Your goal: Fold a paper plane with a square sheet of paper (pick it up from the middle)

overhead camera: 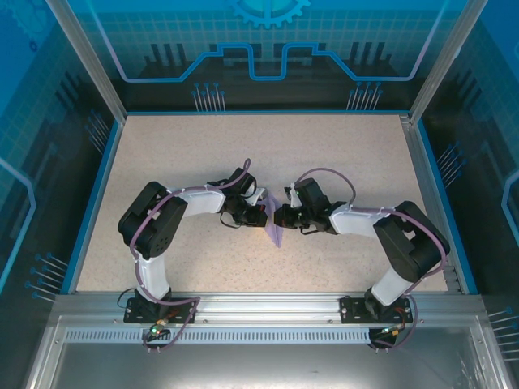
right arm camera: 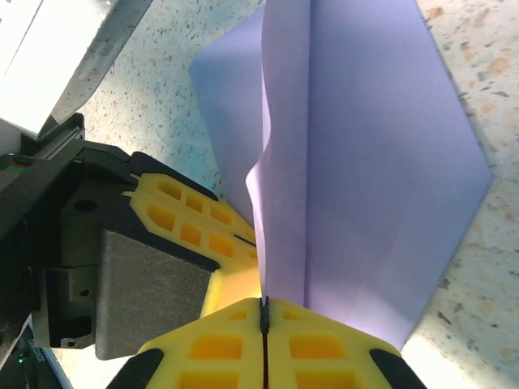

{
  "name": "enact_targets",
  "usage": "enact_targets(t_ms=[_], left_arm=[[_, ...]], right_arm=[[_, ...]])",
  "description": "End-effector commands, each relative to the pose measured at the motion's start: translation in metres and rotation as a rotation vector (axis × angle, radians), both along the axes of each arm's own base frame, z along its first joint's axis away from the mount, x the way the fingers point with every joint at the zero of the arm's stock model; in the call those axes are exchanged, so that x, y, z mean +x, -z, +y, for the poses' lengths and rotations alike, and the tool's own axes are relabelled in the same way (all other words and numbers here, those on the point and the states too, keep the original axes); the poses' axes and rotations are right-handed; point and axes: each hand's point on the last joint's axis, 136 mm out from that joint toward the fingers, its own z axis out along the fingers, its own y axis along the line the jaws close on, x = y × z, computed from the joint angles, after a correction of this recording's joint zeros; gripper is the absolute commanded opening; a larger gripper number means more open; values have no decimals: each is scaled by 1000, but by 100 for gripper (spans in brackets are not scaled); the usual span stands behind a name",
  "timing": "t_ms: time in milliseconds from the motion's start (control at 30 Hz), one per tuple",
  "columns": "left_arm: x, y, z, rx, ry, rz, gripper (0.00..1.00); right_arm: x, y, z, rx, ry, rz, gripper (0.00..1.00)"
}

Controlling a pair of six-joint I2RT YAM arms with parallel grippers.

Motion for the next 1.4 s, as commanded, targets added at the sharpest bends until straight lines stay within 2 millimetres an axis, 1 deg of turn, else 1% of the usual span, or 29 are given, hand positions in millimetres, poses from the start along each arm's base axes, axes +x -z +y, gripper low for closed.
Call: enact_targets(t_ms=[0,233,467,833,1100,1367], left_arm=[[-13,43,40,183,-35,69,1],[-13,43,41,173,-44,70,1],[-12,41,42,156,-57,69,1],[-10,36,43,89,-103,70,0],[-7,33,46,49,-133,72,0],[-6,32,44,13,-146,78,0]], right_arm=[[3,-3,12,28,-18,-1,7],[1,5,16,25,-29,14,7],[0,8,20,25,-46,19,7],[-2,17,23,20,-53,36,7],[-2,18,24,21,-51,39,7],[0,17,26,34,-42,39,7]])
